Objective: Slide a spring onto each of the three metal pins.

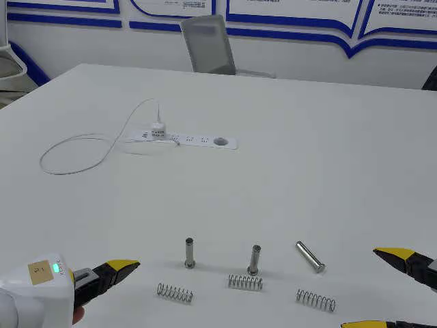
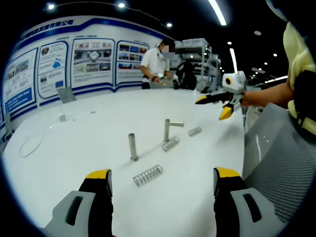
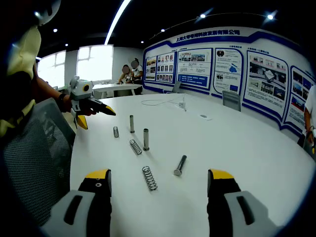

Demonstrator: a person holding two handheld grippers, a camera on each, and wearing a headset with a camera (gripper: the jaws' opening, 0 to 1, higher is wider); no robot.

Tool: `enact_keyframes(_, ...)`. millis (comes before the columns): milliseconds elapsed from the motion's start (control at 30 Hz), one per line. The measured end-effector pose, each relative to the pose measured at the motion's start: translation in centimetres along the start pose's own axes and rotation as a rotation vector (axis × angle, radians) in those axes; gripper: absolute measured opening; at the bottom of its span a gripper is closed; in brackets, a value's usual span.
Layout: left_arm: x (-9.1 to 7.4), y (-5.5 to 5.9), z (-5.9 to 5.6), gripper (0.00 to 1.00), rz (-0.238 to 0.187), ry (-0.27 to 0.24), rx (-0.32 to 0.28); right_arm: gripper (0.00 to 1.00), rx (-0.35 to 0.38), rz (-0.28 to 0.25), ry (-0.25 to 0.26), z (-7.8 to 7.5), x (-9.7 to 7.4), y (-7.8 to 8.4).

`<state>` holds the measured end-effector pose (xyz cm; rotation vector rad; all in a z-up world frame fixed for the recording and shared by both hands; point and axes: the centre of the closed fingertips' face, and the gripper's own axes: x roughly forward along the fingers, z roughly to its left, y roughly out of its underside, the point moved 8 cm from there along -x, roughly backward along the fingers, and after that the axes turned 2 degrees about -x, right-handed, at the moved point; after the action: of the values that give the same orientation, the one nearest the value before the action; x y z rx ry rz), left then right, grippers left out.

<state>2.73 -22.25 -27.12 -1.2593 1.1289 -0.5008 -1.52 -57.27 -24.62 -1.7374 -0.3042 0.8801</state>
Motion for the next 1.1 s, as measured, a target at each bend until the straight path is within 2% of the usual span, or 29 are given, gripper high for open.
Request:
enact_keyframes(567, 0.16, -0.09, 0.03, 0.86, -0.002, -0.003, -0.002, 0.81, 0.001, -0.005, 0.005, -0.11, -0.02, -0.08)
enact_keyframes(1100, 0.25, -0.16, -0.12, 0.85, -0.004, -0.003, -0.006, 0.8, 0.013, -0.001, 0.017, -0.81, -0.22, 0.23)
